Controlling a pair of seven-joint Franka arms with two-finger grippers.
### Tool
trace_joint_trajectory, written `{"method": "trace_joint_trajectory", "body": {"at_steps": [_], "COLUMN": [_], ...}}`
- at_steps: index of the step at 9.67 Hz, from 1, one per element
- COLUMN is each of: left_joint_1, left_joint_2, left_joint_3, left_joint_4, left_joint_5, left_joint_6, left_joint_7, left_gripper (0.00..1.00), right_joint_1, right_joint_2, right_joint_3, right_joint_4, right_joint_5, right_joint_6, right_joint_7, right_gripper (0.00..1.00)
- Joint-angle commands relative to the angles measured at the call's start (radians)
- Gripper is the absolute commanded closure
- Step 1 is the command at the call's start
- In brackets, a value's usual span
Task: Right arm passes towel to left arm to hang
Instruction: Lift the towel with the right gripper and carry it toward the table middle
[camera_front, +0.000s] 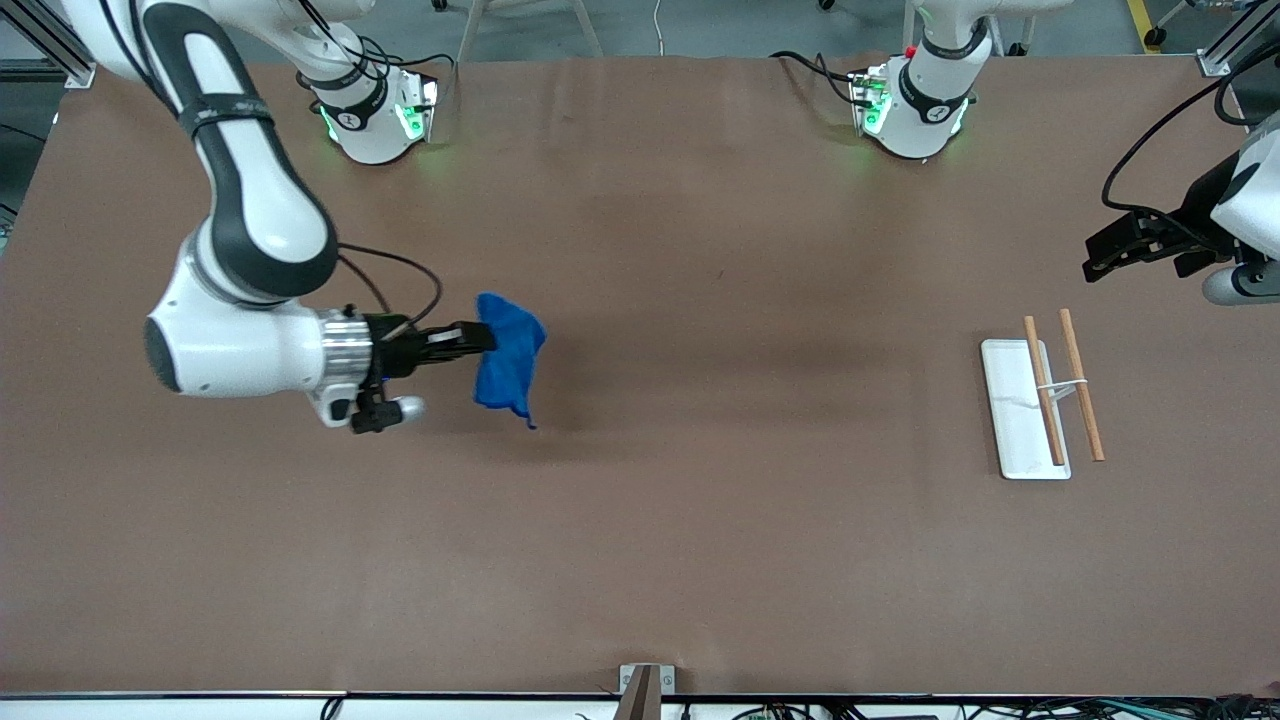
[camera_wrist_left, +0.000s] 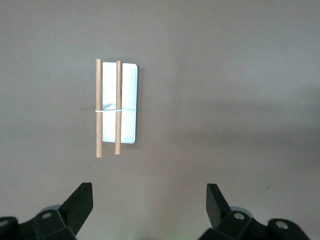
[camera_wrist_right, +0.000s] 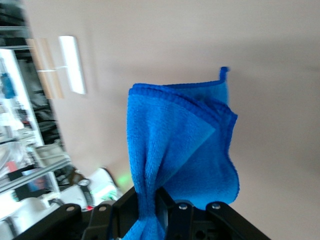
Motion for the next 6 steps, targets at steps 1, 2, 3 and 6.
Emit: {"method": "trace_joint_trajectory", "body": {"at_steps": [1,2,3,6], "left_joint_1": [-0.003,0.003,-0.003,0.004], "left_joint_2": [0.022,0.024,0.024,0.013], "left_joint_3": [-0.002,-0.004,-0.005,-0.005], "left_joint_4": [-0.020,-0.020,-0.020,-0.058], "left_joint_5": [-0.015,-0.015,-0.024,-0.080], "left_joint_6": [-0.004,-0.007,-0.007,0.016], "left_joint_7": [0.006,0.014,0.014,0.075], "left_gripper": [0.00,0.00,0.00,0.00], "right_joint_1": [0.010,0.022,0.032,0.113], "right_joint_2": [0.062,0.093,0.139,0.191], "right_joint_3": [0.170,0.245,0.305,0.349], "right_joint_4": [-0.007,0.001,0.040,0.123], "right_joint_5": [0.176,0.253,0.316,0.498], "right_joint_6": [0.213,0.306,0.357,0.383], "right_joint_7": [0.000,-0.003,-0.007,-0.012], "right_gripper": [0.99,0.99,0.99,0.99]}}
